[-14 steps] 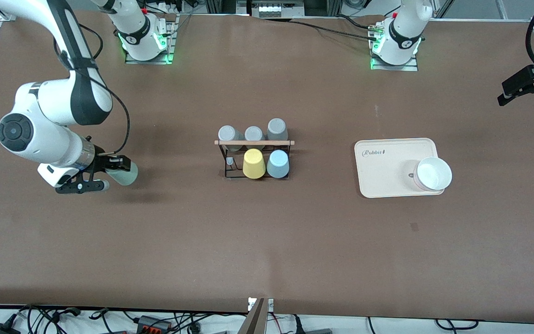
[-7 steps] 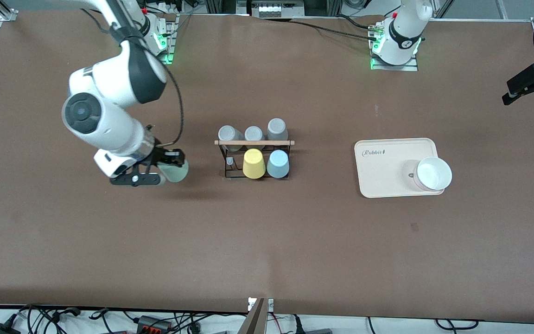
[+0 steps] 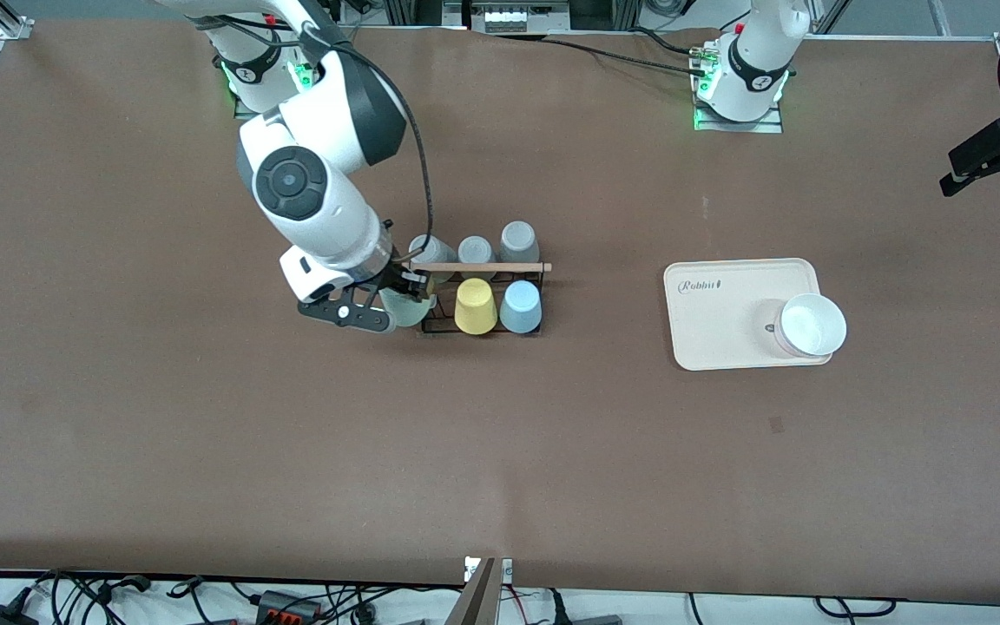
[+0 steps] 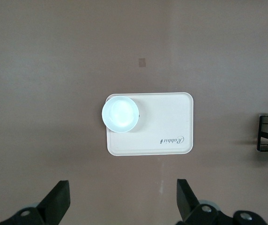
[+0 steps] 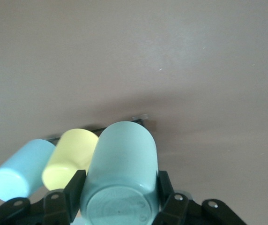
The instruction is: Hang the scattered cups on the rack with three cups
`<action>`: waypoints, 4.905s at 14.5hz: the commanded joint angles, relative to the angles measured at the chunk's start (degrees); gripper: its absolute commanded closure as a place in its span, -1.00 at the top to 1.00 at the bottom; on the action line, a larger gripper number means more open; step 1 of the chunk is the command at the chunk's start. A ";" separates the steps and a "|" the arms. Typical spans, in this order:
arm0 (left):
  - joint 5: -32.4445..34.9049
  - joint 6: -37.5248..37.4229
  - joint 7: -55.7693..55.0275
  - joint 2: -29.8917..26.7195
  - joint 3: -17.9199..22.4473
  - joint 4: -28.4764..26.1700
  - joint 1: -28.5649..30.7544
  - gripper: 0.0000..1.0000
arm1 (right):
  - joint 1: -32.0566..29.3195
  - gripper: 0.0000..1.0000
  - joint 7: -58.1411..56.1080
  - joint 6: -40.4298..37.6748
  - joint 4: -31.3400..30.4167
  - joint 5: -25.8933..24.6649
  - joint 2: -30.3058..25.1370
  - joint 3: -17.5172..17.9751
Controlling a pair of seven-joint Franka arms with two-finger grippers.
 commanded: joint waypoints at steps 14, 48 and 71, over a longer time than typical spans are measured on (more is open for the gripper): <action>-0.06 -1.06 1.09 0.42 -0.06 1.02 0.18 1.00 | 3.24 -0.60 2.96 -0.73 3.90 -0.44 8.84 -0.89; -0.14 -1.06 1.09 0.33 0.03 0.49 0.35 1.00 | -31.57 1.00 -46.87 -22.08 15.59 -4.20 -8.56 -3.00; -0.14 -1.06 1.09 0.33 0.03 0.49 0.35 1.00 | -31.48 1.00 -49.69 -12.86 -12.45 -6.41 -27.11 -3.00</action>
